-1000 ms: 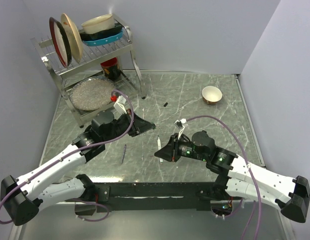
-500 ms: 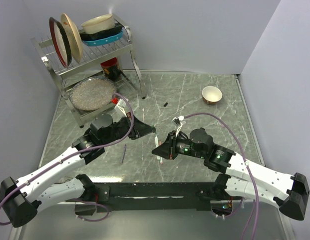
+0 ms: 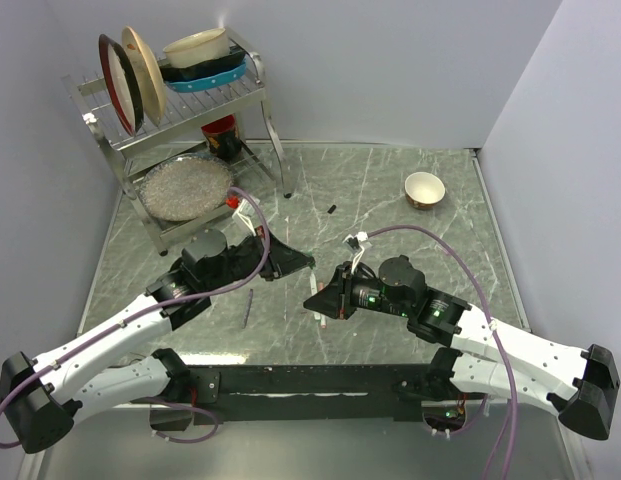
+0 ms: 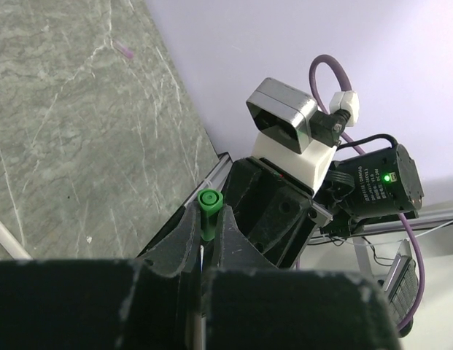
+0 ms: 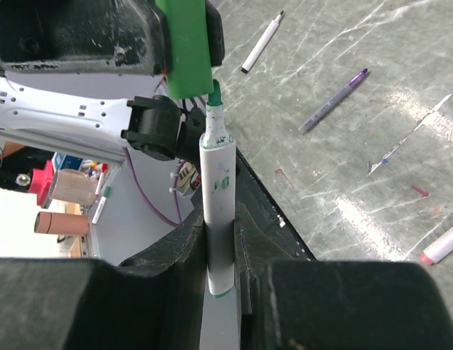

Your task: Insert the pens into the pen caps

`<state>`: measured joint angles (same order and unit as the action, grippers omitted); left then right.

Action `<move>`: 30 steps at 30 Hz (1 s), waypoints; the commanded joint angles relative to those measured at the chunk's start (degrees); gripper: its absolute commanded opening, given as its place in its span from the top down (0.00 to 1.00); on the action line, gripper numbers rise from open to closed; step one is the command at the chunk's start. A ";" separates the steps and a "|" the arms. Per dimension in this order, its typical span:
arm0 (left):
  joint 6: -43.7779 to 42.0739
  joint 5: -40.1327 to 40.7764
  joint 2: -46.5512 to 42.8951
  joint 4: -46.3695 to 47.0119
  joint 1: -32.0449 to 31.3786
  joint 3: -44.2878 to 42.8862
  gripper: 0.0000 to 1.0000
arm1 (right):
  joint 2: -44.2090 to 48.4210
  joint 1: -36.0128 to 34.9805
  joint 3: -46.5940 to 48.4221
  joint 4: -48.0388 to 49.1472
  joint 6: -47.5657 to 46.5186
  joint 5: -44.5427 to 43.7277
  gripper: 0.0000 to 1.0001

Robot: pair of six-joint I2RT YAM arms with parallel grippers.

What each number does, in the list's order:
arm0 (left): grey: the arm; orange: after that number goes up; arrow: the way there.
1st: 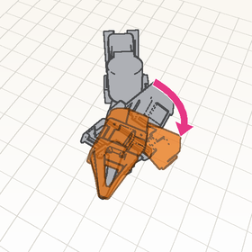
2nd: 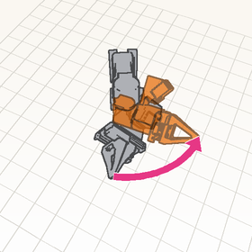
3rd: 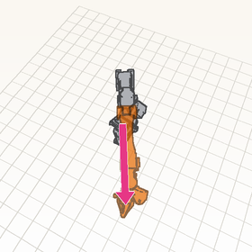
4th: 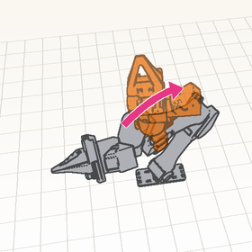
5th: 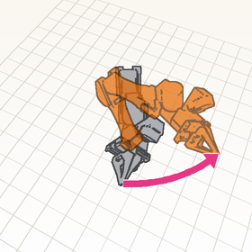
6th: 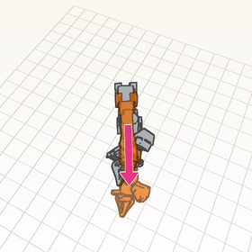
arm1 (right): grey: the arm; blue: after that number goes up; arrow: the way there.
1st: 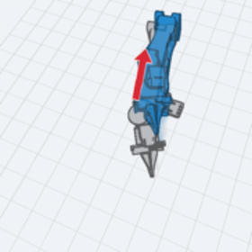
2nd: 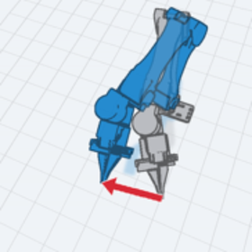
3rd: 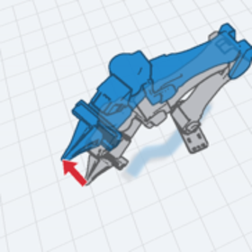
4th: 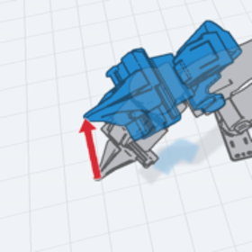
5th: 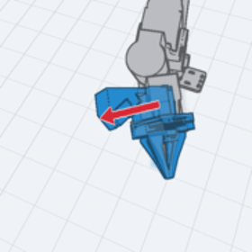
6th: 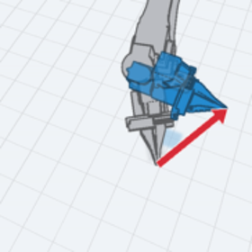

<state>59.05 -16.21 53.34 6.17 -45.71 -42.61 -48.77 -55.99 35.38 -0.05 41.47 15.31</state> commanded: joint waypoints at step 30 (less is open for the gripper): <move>0.37 2.41 -0.69 3.31 -0.43 1.65 0.99 | 1.58 0.18 2.51 0.58 -0.08 -0.10 1.00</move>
<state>58.39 -12.08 53.36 5.98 -46.02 -41.98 -47.94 -55.99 35.64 -0.82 41.71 15.51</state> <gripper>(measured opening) 0.049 0.230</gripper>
